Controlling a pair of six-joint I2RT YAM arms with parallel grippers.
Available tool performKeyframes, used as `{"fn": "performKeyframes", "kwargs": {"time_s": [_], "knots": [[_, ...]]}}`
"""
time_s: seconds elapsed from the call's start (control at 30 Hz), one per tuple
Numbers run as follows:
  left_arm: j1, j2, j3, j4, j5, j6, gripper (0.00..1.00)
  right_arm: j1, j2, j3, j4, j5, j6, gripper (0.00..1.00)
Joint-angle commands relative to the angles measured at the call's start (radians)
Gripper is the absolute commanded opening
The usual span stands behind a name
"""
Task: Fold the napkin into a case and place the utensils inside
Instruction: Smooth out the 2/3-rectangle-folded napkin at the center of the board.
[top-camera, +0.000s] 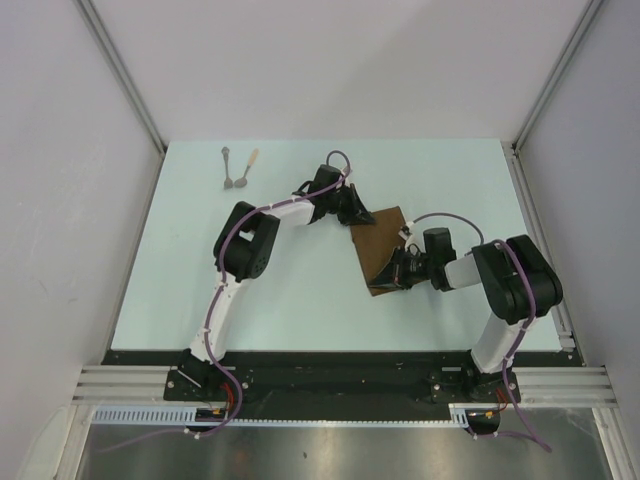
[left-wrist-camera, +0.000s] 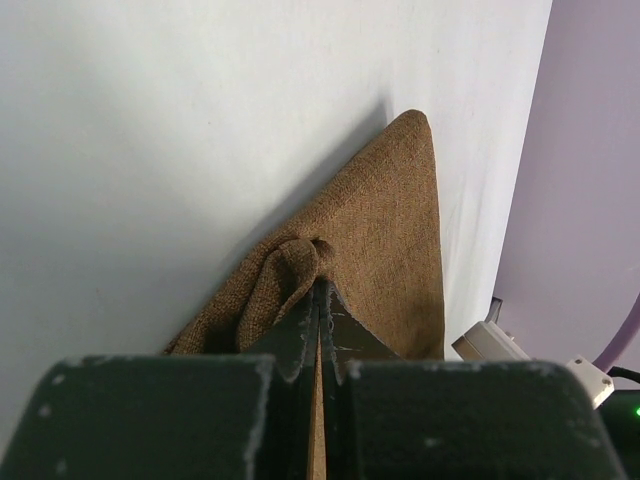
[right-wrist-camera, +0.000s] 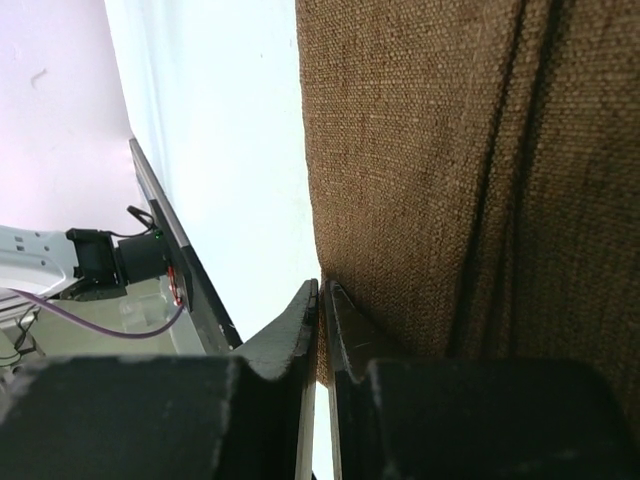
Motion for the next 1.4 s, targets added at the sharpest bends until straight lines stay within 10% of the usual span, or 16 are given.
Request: {"fn": "performKeyframes", "kwargs": {"time_s": [0.0,0.93,1.17,1.37], "knots": [[-0.001,0.013,0.028,-0.023,-0.005,0.004,0.00,-0.014,-0.044,-0.003,-0.099,0.017,-0.069,0.10],[-0.003,0.003,0.064,-0.063,0.018,0.016,0.00,0.040,-0.034,-0.002,-0.059,-0.002,-0.040,0.10],[0.003,-0.096,0.130,-0.106,0.078,0.005,0.41,0.021,-0.012,0.051,-0.057,-0.018,-0.030,0.09],[0.020,-0.136,0.164,-0.157,0.117,0.018,0.44,0.017,-0.025,0.121,-0.090,-0.027,-0.026,0.09]]}}
